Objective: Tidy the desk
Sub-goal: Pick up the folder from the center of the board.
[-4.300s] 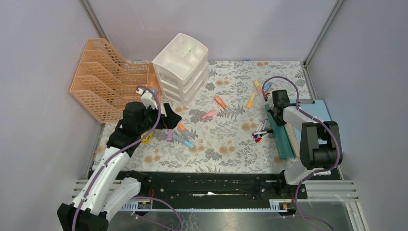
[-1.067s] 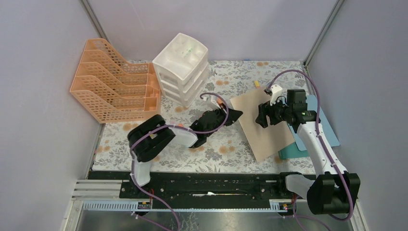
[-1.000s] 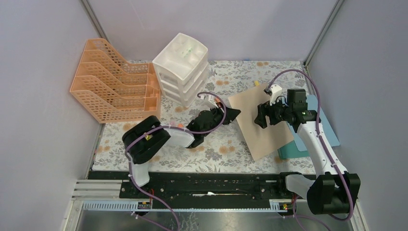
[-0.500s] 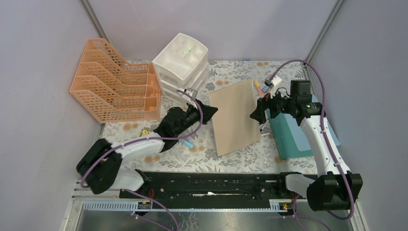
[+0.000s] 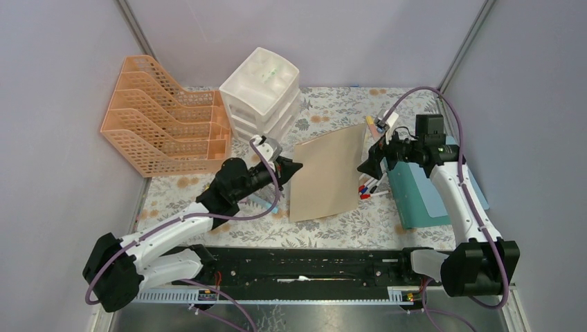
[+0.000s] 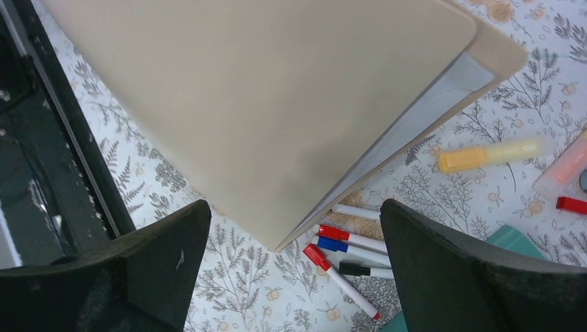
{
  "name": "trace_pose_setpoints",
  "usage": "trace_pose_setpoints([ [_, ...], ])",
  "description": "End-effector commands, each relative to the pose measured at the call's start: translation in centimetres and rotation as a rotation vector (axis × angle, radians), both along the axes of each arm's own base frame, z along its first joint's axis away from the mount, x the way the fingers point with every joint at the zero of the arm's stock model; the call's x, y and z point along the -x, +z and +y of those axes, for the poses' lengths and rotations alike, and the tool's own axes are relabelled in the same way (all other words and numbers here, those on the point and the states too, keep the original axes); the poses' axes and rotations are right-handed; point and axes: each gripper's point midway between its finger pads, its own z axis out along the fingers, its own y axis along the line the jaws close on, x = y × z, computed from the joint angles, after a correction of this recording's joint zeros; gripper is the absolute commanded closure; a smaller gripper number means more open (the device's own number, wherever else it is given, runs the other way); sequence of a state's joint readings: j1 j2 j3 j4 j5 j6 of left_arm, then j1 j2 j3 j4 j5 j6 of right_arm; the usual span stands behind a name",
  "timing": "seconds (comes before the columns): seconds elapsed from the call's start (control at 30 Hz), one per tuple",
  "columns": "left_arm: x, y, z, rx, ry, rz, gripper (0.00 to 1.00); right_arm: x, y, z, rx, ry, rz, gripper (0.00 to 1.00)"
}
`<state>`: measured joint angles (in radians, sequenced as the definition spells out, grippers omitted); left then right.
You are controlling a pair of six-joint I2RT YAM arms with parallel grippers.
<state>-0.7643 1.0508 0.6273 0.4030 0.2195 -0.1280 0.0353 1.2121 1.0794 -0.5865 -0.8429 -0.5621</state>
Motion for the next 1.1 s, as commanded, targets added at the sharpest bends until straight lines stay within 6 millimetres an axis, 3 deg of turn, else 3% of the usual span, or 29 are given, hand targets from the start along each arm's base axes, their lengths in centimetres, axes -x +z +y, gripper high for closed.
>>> trace_pose_setpoints([
  [0.0, 1.5, -1.1, 0.6, -0.061, -0.07, -0.061, 1.0, 0.5, -0.4, 0.6, 0.008, 0.141, -0.151, 0.0],
  [0.27, 3.3, -1.2, 1.8, -0.016, -0.084, -0.108, 1.0, -0.3, -0.2, 1.3, -0.037, 0.167, -0.165, 0.0],
  [0.5, 3.9, -1.3, 1.8, -0.016, -0.11, -0.119, 1.0, -1.5, -1.1, 2.1, -0.106, 0.178, -0.112, 0.0],
  [0.8, 4.2, -0.9, 2.0, -0.004, -0.118, -0.15, 1.0, -2.2, -0.6, 2.7, -0.148, 0.192, -0.091, 0.0],
  [1.07, 4.3, -0.7, 1.8, 0.006, -0.127, -0.16, 1.0, 0.6, 0.5, 5.2, -0.248, 0.35, -0.069, 0.0],
])
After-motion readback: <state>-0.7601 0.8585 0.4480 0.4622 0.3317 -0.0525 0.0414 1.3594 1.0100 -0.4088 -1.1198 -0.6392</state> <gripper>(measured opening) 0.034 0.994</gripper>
